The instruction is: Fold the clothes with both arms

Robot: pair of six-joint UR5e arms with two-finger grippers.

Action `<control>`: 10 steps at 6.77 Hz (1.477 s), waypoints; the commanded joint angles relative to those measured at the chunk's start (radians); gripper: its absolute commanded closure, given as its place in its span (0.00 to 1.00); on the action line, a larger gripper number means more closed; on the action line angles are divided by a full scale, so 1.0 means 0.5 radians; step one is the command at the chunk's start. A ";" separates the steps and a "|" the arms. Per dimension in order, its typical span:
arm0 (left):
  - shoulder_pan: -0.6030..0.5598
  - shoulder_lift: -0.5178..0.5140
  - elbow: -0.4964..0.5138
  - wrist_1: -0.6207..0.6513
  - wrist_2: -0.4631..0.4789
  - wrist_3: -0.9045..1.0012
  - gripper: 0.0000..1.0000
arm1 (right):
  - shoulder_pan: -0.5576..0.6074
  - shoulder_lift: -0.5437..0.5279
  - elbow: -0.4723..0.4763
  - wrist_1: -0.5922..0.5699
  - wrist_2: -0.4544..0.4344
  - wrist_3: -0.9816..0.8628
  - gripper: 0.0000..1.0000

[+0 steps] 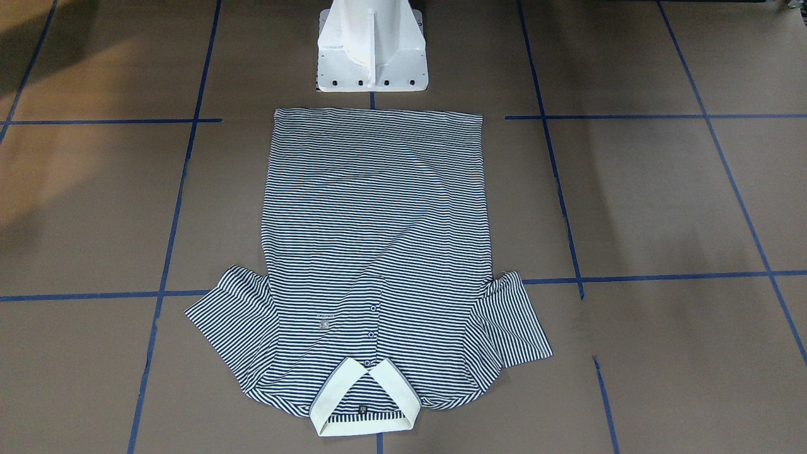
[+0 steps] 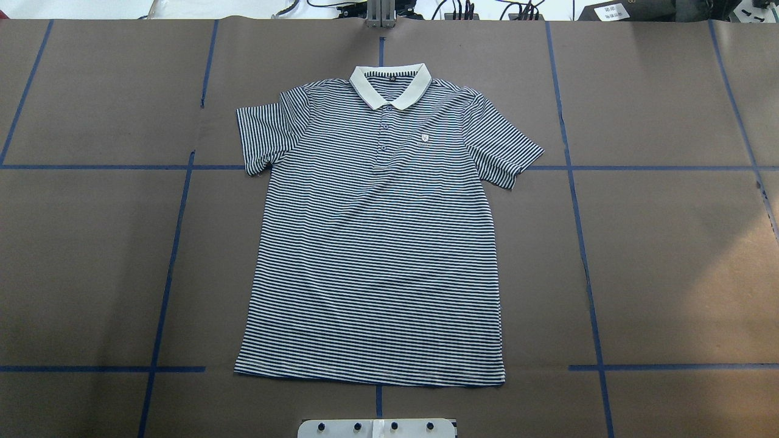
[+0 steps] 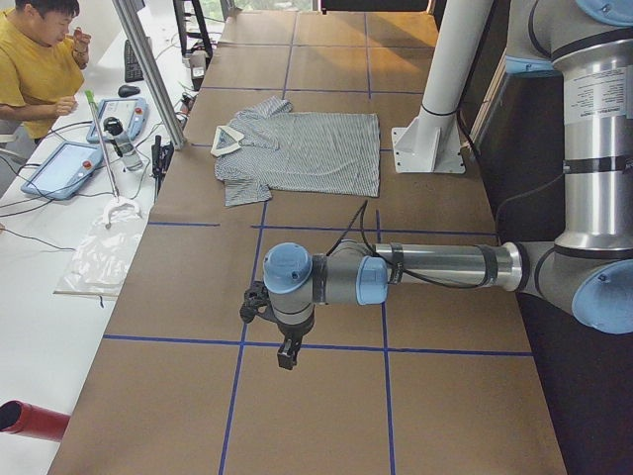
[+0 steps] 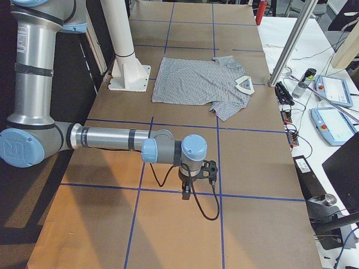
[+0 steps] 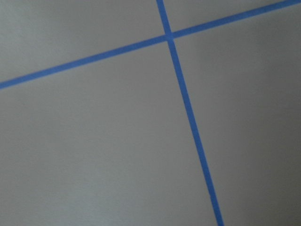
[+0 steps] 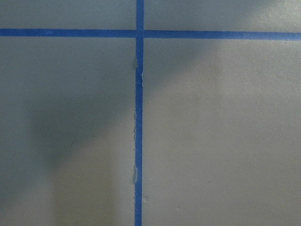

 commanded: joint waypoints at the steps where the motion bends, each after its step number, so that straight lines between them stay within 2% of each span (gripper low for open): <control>1: -0.002 -0.026 -0.123 -0.014 0.084 0.002 0.00 | -0.001 0.011 0.004 0.003 -0.005 -0.024 0.00; 3: 0.004 -0.023 -0.112 -0.024 0.090 0.011 0.00 | -0.013 0.017 0.019 0.003 -0.014 -0.030 0.00; 4: 0.019 -0.023 -0.100 -0.127 0.094 0.011 0.00 | -0.052 0.017 0.028 0.094 -0.011 -0.030 0.00; 6: 0.022 -0.011 -0.075 -0.683 0.081 0.033 0.00 | -0.123 0.072 0.007 0.565 -0.008 0.003 0.00; 7: 0.028 -0.069 -0.042 -1.099 0.081 0.005 0.00 | -0.160 0.215 -0.069 0.738 -0.017 0.003 0.00; 8: 0.034 -0.215 0.150 -1.498 0.075 0.005 0.00 | -0.157 0.323 -0.194 0.967 -0.038 0.000 0.00; 9: 0.062 -0.344 0.340 -1.706 0.069 -0.007 0.00 | -0.157 0.342 -0.469 1.367 -0.066 0.006 0.00; 10: 0.089 -0.446 0.381 -1.720 0.069 -0.290 0.00 | -0.151 0.424 -0.621 1.584 -0.018 0.186 0.00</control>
